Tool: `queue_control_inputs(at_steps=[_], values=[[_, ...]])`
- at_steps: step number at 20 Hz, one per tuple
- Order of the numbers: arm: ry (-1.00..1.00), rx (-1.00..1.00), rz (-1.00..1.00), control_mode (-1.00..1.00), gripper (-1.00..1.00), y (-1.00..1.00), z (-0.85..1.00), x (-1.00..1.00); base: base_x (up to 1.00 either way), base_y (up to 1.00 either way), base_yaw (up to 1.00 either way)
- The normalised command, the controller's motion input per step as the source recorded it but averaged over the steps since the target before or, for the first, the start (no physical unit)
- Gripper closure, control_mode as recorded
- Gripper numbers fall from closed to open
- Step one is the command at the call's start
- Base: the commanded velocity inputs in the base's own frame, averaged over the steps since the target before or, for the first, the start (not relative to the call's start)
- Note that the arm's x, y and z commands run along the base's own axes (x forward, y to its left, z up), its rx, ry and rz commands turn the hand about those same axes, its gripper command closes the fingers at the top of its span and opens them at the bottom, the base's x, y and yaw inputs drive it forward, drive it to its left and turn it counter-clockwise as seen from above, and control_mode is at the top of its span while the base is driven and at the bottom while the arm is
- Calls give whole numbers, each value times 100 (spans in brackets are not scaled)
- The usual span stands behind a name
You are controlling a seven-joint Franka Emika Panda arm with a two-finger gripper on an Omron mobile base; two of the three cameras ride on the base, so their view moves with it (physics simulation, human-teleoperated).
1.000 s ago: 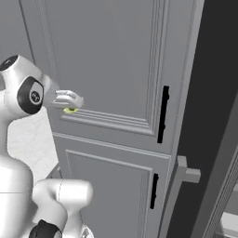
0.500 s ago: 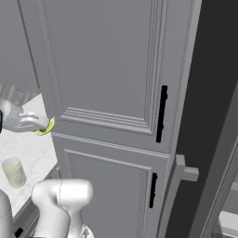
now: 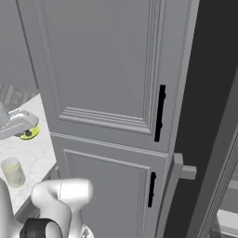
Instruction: Grab a lemon wedge from the fridge and one ice cube from the ice bowl, and put them in the glass of lemonade.
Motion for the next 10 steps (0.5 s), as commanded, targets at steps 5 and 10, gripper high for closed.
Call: queue_control_inputs(at_steps=[5,10], values=[[27,0,37,-100,100,43,-51,-1,0,0,0],[18,-2,49,-100,100,9,-28,-6,0,0,0]])
